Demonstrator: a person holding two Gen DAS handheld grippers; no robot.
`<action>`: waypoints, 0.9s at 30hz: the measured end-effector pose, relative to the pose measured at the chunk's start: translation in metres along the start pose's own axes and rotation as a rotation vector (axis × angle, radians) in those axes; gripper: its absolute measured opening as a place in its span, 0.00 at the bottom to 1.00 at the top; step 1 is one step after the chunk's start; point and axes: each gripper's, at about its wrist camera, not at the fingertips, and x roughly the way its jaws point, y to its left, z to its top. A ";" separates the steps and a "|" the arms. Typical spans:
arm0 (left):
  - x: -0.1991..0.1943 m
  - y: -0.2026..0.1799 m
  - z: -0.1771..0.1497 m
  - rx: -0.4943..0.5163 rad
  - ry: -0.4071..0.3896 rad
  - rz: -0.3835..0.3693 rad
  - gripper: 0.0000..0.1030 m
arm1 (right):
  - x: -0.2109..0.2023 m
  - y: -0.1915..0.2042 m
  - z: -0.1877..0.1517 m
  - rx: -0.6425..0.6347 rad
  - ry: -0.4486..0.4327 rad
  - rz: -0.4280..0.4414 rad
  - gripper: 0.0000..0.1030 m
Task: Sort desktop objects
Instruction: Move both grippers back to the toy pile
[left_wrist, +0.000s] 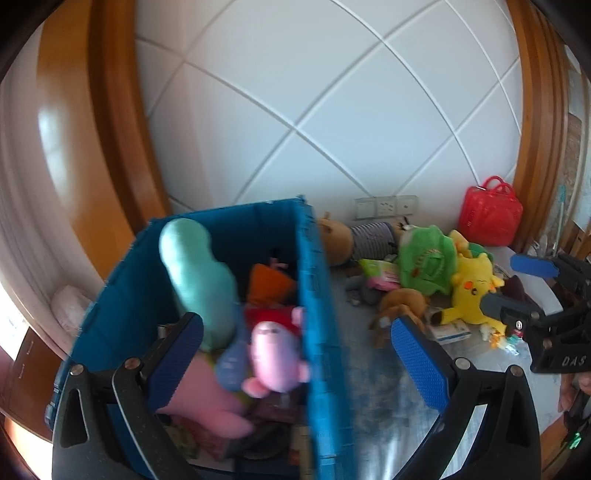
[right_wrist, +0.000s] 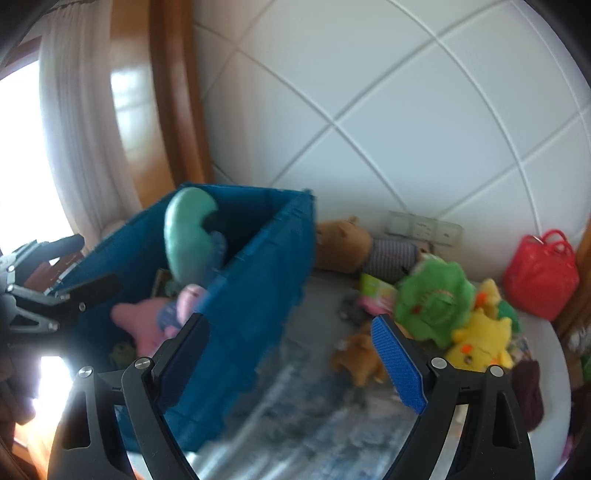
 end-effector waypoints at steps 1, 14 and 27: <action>0.002 -0.011 0.000 -0.002 0.003 -0.006 1.00 | -0.003 -0.013 -0.007 0.005 0.007 -0.007 0.87; 0.070 -0.163 -0.002 0.014 0.075 -0.094 1.00 | -0.032 -0.180 -0.081 0.061 0.116 -0.086 0.87; 0.265 -0.226 -0.043 0.093 0.218 -0.158 1.00 | -0.018 -0.309 -0.154 0.169 0.249 -0.191 0.87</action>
